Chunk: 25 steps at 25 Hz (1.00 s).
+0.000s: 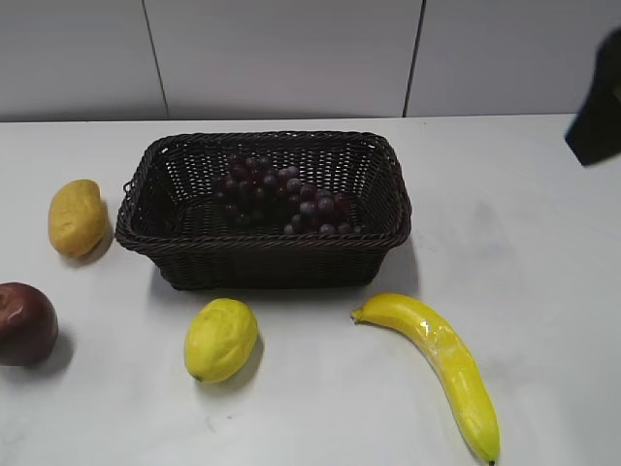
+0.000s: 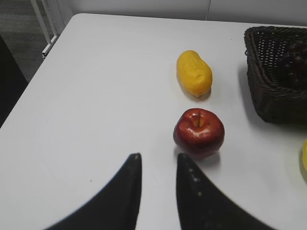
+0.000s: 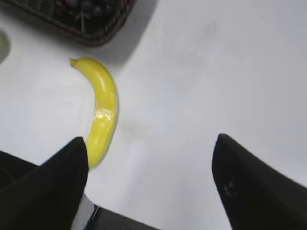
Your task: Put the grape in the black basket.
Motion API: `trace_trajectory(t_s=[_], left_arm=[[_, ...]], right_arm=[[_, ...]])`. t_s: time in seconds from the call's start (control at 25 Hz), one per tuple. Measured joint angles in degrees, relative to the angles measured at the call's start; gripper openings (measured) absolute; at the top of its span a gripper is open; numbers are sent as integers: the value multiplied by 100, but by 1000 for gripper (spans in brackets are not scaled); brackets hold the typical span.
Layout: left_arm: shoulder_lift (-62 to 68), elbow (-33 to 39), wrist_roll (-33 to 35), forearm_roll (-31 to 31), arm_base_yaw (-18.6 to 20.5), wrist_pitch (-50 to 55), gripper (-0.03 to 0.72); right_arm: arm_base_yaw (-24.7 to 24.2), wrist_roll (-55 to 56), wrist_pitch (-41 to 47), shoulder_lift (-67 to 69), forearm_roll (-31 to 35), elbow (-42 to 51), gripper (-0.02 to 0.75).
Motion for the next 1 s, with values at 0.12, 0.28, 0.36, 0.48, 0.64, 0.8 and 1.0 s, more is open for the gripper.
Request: trace_trajectory(t_s=[0.12, 0.28, 0.36, 0.48, 0.64, 0.8, 1.0], left_arm=[[0, 0, 0, 0, 0, 0, 228], [0, 0, 0, 0, 0, 0, 228], [0, 0, 0, 0, 0, 0, 228], [0, 0, 0, 0, 0, 0, 228], [0, 0, 0, 0, 0, 0, 228], [0, 0, 0, 0, 0, 0, 228], [0, 0, 0, 0, 0, 0, 228]], right_arm=[[0, 250, -192, -617, -12, 826, 603], [-67, 607, -428, -1322, -113, 1561, 596], [-230, 708, -466, -1613, -120, 1842, 596], [-659, 752, -512, -2021, -120, 2072, 594], [-1510, 737, -564, -2725, -125, 2222, 594], [-2131, 530, -635, -3521, -132, 2314, 594], [-2609, -169, -666, -4573, 78, 2538, 594]])
